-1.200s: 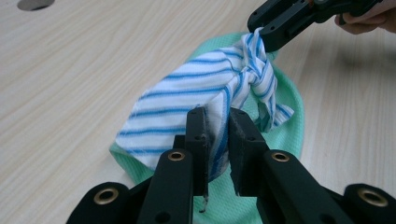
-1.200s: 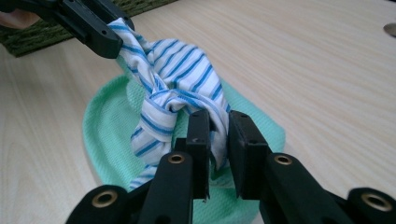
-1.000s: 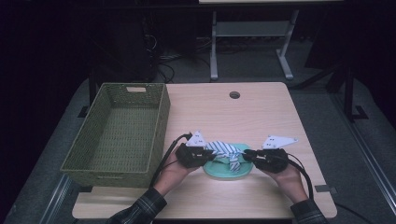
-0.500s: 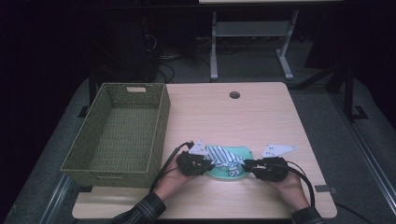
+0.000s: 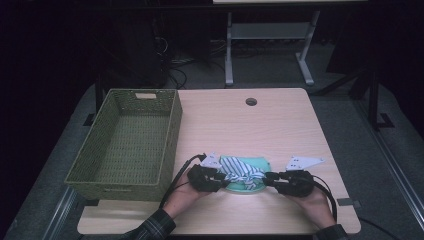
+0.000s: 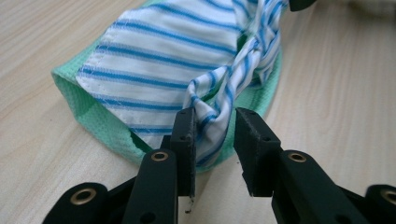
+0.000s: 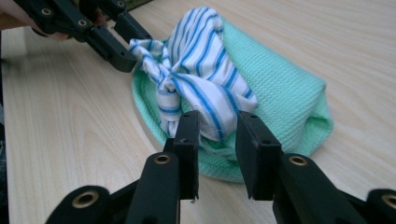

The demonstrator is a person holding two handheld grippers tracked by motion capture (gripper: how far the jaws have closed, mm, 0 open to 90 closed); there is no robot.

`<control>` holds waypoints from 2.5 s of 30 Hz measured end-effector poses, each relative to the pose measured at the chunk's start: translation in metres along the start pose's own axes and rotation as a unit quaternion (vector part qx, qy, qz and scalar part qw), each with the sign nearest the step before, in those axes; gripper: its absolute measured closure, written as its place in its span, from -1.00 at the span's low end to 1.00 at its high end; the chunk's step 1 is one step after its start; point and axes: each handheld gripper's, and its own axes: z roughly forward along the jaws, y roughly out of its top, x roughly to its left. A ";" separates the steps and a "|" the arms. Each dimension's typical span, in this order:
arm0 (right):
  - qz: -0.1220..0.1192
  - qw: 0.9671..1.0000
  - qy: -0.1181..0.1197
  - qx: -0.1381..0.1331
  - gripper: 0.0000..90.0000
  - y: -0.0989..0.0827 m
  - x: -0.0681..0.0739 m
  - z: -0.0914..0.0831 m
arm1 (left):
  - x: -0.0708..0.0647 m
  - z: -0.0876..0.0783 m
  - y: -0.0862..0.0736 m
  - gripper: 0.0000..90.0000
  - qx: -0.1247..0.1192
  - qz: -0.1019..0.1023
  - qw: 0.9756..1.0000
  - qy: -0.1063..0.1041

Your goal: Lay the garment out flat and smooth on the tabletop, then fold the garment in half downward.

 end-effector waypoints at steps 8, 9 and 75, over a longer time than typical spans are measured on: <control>0.005 1.000 0.001 -0.024 0.92 0.010 -0.003 -0.011 | 0.001 -0.014 0.010 0.83 -0.016 0.002 1.000 -0.005; 0.004 1.000 0.001 -0.026 0.95 0.012 -0.003 -0.011 | 0.001 -0.014 0.011 0.89 -0.018 -0.002 1.000 -0.004; -0.010 0.999 -0.027 0.043 0.99 0.021 -0.023 0.047 | 0.034 0.050 0.058 0.97 0.005 -0.024 1.000 0.013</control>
